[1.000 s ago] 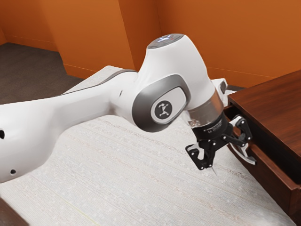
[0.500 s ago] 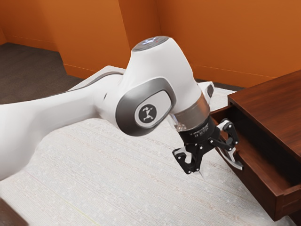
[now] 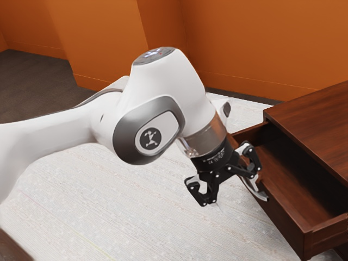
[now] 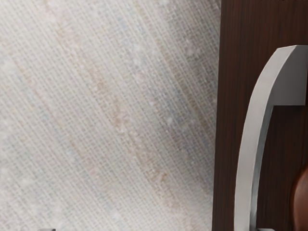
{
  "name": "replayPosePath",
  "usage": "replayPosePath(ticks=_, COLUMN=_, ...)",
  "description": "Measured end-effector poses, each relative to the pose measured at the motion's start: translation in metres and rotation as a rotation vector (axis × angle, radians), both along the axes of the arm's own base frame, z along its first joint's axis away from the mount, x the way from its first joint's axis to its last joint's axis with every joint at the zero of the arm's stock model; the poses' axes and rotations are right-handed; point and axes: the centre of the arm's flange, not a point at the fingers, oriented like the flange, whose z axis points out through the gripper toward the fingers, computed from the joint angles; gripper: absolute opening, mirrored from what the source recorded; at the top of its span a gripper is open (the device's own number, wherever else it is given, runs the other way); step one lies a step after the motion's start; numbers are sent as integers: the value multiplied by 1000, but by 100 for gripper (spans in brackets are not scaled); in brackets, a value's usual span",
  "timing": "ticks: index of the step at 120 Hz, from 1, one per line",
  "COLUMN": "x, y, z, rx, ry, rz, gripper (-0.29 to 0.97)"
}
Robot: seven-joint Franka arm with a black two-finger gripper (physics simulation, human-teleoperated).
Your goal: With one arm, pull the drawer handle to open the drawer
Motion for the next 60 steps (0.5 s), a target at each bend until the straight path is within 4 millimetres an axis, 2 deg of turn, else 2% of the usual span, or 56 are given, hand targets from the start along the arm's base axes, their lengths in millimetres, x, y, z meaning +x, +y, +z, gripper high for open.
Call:
replayPosePath(ticks=41, x=-17, y=9, z=4, rx=3, ry=-8, rz=4, gripper=51)
replayPosePath(ticks=60, x=-31, y=-1, z=4, rx=6, ry=-8, rz=-21, gripper=51)
